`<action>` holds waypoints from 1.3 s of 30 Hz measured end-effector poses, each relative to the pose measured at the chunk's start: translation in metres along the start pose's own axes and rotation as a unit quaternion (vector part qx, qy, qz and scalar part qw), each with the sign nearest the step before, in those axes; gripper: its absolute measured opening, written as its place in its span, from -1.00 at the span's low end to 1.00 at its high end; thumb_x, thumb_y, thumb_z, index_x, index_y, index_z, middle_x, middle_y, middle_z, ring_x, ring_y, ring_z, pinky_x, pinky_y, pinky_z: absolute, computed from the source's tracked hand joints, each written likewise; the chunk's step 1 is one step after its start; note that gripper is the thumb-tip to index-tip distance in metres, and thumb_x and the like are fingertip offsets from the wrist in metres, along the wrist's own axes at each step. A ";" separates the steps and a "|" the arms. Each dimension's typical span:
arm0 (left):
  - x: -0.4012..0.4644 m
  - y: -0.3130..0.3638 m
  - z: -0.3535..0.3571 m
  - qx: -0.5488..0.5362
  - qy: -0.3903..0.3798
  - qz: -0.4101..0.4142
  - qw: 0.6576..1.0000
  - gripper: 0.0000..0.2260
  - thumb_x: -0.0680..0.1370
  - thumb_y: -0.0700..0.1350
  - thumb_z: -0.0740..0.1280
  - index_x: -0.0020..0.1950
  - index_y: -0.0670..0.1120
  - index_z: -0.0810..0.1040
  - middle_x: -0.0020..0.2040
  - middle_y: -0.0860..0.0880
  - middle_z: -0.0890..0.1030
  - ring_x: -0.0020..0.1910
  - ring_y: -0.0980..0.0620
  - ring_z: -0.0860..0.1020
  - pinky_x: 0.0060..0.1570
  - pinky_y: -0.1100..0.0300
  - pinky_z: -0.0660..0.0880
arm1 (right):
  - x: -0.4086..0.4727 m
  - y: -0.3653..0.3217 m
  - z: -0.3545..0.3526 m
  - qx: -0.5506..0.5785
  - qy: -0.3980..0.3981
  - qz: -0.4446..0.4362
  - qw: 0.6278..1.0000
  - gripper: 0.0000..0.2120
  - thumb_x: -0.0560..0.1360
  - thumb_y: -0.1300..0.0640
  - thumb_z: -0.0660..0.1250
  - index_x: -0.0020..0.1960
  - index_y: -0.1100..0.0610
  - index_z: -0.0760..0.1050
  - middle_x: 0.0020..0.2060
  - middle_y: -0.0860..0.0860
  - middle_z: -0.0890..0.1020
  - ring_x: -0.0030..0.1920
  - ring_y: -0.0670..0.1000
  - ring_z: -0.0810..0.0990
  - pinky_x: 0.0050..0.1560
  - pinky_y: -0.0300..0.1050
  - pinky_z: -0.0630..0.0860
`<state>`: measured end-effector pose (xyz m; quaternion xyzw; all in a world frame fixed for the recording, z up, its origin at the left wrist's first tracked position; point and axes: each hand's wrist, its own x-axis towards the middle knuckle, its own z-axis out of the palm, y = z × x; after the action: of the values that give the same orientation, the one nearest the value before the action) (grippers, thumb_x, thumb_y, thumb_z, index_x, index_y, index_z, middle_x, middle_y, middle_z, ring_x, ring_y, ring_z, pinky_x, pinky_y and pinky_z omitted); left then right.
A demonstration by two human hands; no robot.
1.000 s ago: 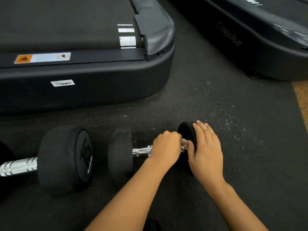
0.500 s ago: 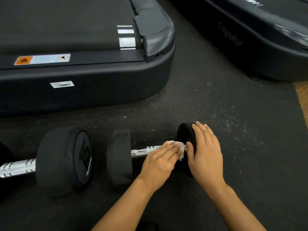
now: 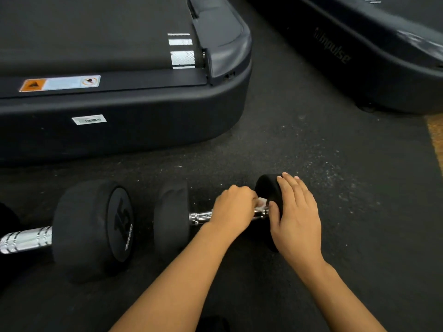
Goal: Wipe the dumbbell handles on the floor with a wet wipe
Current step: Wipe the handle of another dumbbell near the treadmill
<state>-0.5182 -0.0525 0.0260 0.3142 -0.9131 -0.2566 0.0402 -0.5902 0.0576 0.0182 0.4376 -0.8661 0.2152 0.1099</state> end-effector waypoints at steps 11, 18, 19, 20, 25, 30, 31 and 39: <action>-0.017 -0.003 0.018 -0.020 0.101 0.069 0.992 -0.85 0.56 -0.05 0.26 0.03 -0.02 0.60 -0.10 -0.03 0.65 -0.09 -0.06 0.60 -0.07 -0.02 0.52 | 0.003 0.000 -0.001 0.000 -0.012 -0.003 1.000 -0.53 0.50 0.06 0.10 0.34 0.27 0.36 0.32 0.14 0.43 0.38 0.13 0.31 0.40 -0.12 0.09; -0.030 -0.003 0.026 0.023 0.116 0.141 0.983 -0.86 0.44 -0.20 0.41 -0.02 -0.09 0.63 -0.10 -0.03 0.66 -0.09 -0.01 0.62 -0.02 0.08 0.55 | 0.000 0.001 -0.001 0.008 -0.018 0.000 1.000 -0.50 0.50 0.04 0.06 0.34 0.26 0.36 0.33 0.13 0.42 0.38 0.12 0.30 0.39 -0.09 0.12; -0.029 -0.003 0.029 0.019 0.124 0.152 0.980 -0.84 0.41 -0.21 0.43 -0.02 -0.10 0.64 -0.10 -0.03 0.66 -0.09 0.00 0.63 0.03 0.10 0.54 | 0.000 0.001 -0.001 0.011 -0.019 0.001 1.000 -0.50 0.50 0.03 0.05 0.34 0.26 0.36 0.33 0.13 0.42 0.38 0.13 0.30 0.39 -0.09 0.12; -0.029 -0.004 0.027 0.008 0.126 0.149 0.981 -0.84 0.41 -0.20 0.44 -0.02 -0.10 0.63 -0.09 -0.03 0.67 -0.09 0.01 0.63 0.07 0.10 0.53 | 0.001 0.001 -0.001 0.014 -0.021 0.001 1.000 -0.50 0.50 0.02 0.05 0.35 0.26 0.36 0.33 0.12 0.42 0.39 0.12 0.29 0.39 -0.09 0.12; -0.038 -0.011 0.014 -0.033 0.140 0.119 0.982 -0.82 0.39 -0.18 0.46 -0.03 -0.11 0.62 -0.08 -0.03 0.66 -0.12 -0.02 0.63 -0.18 0.08 0.58 | 0.002 0.005 -0.008 0.071 -0.045 -0.022 0.996 -0.53 0.52 -0.06 0.09 0.38 0.08 0.33 0.37 0.04 0.37 0.43 0.06 0.19 0.40 -0.05 0.11; -0.048 -0.018 0.006 -0.021 0.154 0.135 0.979 -0.61 0.42 -0.14 0.45 0.18 -0.04 0.39 -0.15 -0.05 0.65 -0.23 -0.03 0.63 -0.35 0.06 0.57 | -0.007 0.011 -0.019 0.099 -0.070 -0.112 0.986 -0.66 0.48 -0.09 0.22 0.18 0.02 0.51 0.33 -0.01 0.41 0.44 0.04 0.15 0.40 0.10 0.10; -0.051 -0.018 0.004 -0.022 0.158 0.135 0.978 -0.56 0.44 -0.13 0.42 0.23 -0.01 0.31 -0.13 -0.07 0.65 -0.23 -0.04 0.63 -0.33 0.04 0.57 | -0.008 0.009 -0.021 0.078 -0.071 -0.136 0.985 -0.68 0.47 -0.09 0.21 0.14 0.01 0.54 0.30 0.00 0.44 0.42 0.06 0.19 0.40 0.09 0.08; -0.078 -0.014 -0.037 0.032 0.175 0.143 0.974 -0.49 0.38 0.01 0.36 0.30 -0.07 0.37 0.02 -0.04 0.64 0.01 0.04 0.61 0.05 0.18 0.50 | -0.006 -0.020 -0.032 0.158 -0.047 -0.181 0.970 -0.85 0.48 0.07 0.24 -0.07 0.08 0.55 -0.02 -0.10 0.55 0.09 -0.07 0.41 0.12 -0.20 0.30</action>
<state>-0.4390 -0.0320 0.0577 0.2219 -0.9351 -0.1599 0.2252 -0.5707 0.0669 0.0499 0.6086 -0.7316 0.3051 0.0353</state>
